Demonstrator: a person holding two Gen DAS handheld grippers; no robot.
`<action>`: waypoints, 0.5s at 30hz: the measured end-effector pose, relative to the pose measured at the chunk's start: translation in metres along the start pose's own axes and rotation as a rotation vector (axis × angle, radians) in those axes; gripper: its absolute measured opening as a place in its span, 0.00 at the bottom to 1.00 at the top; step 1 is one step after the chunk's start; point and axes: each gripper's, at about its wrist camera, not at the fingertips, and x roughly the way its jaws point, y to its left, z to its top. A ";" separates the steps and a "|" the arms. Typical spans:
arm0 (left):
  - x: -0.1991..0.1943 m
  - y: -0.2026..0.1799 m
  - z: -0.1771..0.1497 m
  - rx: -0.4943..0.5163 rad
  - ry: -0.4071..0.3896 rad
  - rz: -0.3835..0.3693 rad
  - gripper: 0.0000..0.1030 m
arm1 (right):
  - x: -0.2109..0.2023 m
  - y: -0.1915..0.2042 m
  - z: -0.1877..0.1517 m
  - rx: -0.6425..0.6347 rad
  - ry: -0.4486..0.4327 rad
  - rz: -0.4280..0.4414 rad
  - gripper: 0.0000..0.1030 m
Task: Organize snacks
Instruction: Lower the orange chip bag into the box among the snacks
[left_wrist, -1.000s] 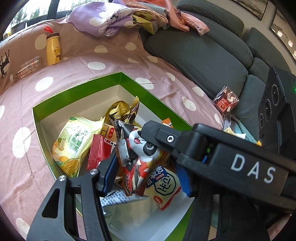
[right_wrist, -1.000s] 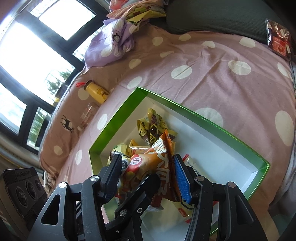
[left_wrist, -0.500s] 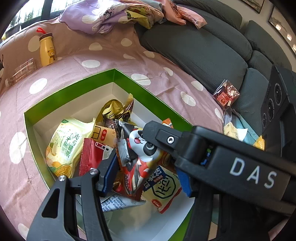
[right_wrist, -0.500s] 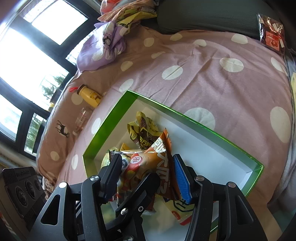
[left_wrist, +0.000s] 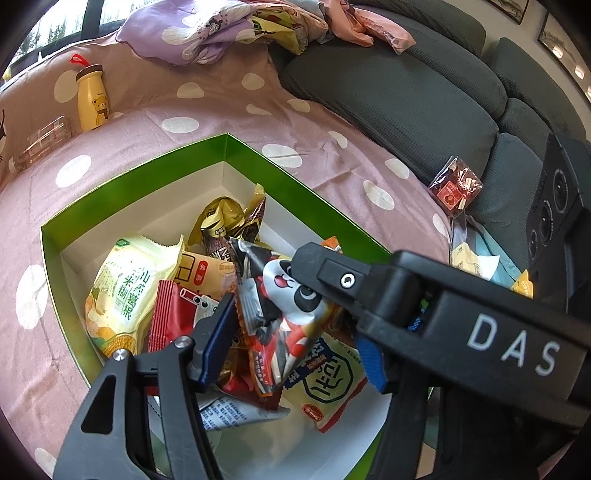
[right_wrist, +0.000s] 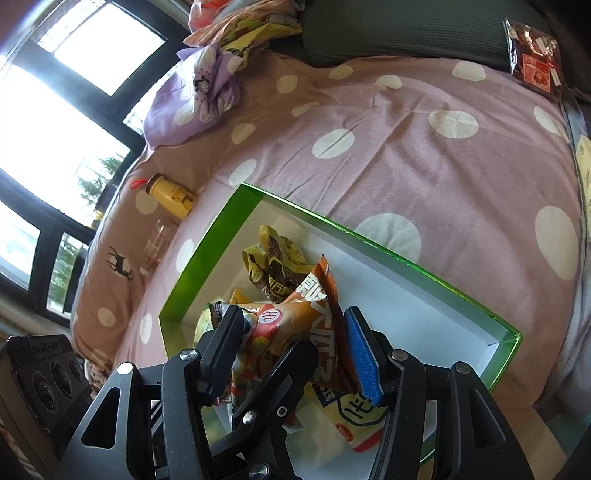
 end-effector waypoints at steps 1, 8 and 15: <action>0.000 0.000 0.000 0.000 -0.001 0.001 0.60 | 0.000 -0.001 0.000 0.003 0.000 0.000 0.57; 0.000 0.000 0.000 -0.002 -0.003 0.008 0.60 | 0.001 -0.003 0.001 0.007 0.001 -0.003 0.57; -0.002 0.001 -0.002 -0.014 -0.018 0.032 0.61 | 0.001 0.000 0.000 -0.011 -0.003 -0.014 0.57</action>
